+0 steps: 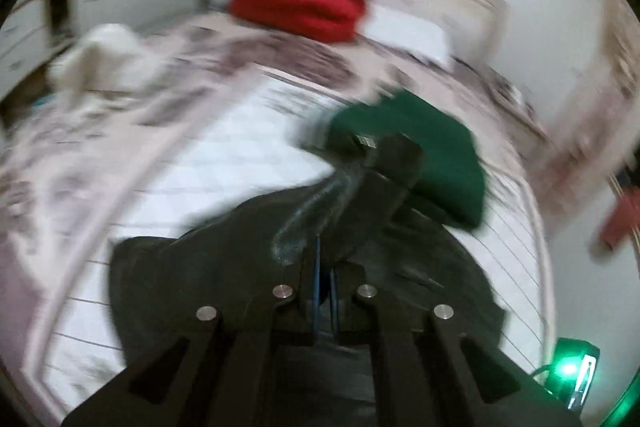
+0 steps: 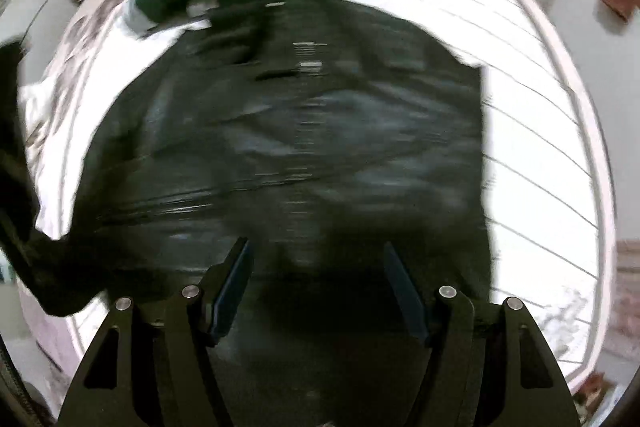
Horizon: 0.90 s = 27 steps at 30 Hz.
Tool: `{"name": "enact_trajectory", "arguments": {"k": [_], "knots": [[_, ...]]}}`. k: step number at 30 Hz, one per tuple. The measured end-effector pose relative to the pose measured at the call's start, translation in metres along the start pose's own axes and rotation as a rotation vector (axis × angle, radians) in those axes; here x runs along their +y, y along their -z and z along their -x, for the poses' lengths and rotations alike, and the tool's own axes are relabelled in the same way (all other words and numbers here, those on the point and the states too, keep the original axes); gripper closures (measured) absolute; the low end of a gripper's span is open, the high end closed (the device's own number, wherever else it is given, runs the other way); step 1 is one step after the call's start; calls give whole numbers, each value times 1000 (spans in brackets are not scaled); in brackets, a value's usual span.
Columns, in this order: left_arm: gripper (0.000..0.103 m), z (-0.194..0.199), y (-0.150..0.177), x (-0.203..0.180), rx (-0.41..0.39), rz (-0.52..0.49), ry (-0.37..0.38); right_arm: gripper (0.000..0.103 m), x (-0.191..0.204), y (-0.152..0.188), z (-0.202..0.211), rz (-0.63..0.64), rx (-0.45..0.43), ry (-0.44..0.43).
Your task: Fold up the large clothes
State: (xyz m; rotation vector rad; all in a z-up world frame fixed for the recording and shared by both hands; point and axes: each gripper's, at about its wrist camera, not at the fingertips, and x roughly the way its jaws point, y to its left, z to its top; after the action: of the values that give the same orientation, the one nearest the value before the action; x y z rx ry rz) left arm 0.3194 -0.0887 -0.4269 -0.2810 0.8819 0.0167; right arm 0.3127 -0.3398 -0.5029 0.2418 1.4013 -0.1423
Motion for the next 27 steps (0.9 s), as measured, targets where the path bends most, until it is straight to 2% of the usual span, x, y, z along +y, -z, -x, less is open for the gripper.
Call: {"name": "enact_trajectory", "arguments": {"k": [4, 8, 11, 15, 16, 17, 18, 19, 21, 23, 25, 27], "knots": [[102, -40, 34, -78, 121, -136, 101, 34, -65, 1, -5, -74, 27, 58], [100, -70, 67, -121, 234, -253, 114, 34, -112, 7, -10, -128, 62, 85], [98, -83, 82, -123, 314, -281, 90, 34, -135, 12, -13, -161, 88, 80], [90, -58, 72, -102, 309, -205, 171, 34, -158, 14, -11, -206, 114, 6], [76, -50, 67, -95, 298, -180, 176, 34, -163, 13, -6, -218, 108, -27], [45, -47, 65, -97, 286, -160, 175, 34, -166, 12, -3, -225, 101, -49], [30, -37, 62, -87, 255, -126, 157, 34, -168, 9, 2, -234, 91, -78], [15, -24, 58, -75, 199, -96, 106, 34, -170, 6, 6, -242, 81, -102], [15, -1, 50, -52, 93, -51, 19, 31, -171, -6, 14, -262, 53, -173], [12, 6, 42, -33, 54, -9, -44, 30, -165, -20, 15, -265, 43, -232], [0, 4, 37, -7, 66, 47, -90, 30, -154, -37, 11, -259, 31, -281], [0, -9, 38, 15, 114, 73, -150, 30, -144, -51, 2, -251, 22, -305]]}}
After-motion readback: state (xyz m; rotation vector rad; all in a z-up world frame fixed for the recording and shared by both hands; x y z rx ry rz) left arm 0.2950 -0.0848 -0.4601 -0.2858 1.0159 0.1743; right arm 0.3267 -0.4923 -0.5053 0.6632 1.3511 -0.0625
